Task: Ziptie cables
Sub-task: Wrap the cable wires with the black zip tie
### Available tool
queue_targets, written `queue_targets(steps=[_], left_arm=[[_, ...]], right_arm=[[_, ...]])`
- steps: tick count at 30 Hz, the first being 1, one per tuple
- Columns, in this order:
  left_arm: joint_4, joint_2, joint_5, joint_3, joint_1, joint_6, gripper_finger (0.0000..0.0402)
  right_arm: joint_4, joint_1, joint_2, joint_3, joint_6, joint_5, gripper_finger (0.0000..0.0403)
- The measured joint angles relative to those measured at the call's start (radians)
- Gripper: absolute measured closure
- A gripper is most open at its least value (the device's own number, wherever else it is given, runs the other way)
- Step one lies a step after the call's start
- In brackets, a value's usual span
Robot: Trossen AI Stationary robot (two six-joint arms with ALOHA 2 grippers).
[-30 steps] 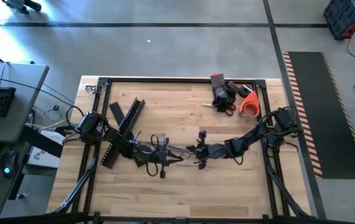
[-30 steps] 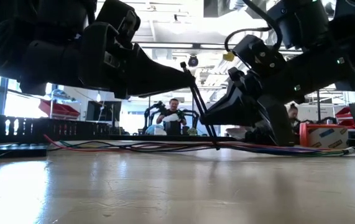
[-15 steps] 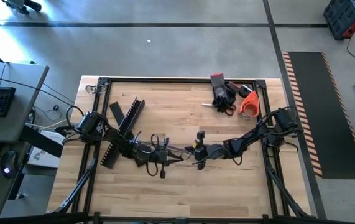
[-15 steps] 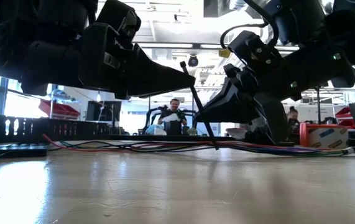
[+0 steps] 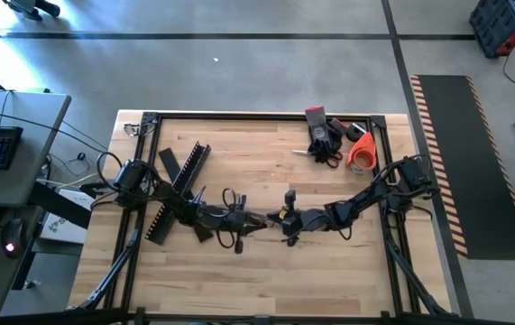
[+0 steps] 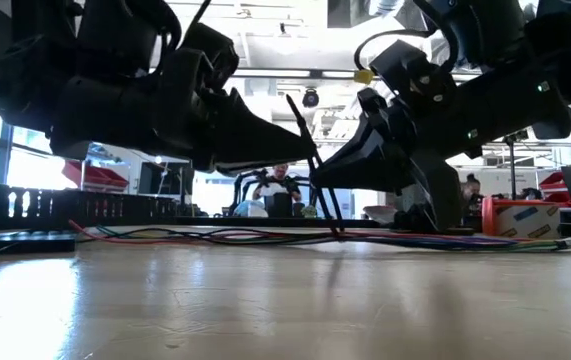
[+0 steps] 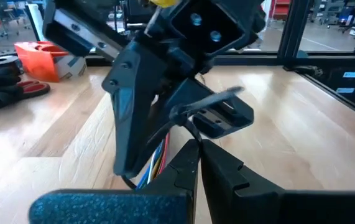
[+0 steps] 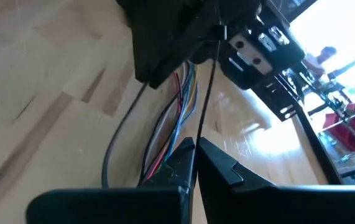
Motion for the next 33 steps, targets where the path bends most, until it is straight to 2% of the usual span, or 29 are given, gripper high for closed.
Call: queue_targets(steps=[10, 16, 24, 33], left_arm=[[-0.006, 0.000, 0.071, 0.000, 0.047, -0.070, 0.0402], [-0.004, 0.000, 0.107, 0.000, 0.047, -0.103, 0.0402], [-0.006, 0.000, 0.197, 0.000, 0.062, -0.278, 0.0402], [-0.014, 0.000, 0.272, 0.000, 0.117, -0.425, 0.0402]], right_arm=[[0.060, 0.002, 0.000, 0.002, -0.151, 0.002, 0.0403], [-0.006, 0.019, 0.000, 0.047, -0.273, 0.044, 0.0403], [-0.047, 0.031, 0.000, 0.067, -0.470, 0.161, 0.0403], [-0.051, 0.031, 0.000, 0.067, -0.577, 0.178, 0.0403]])
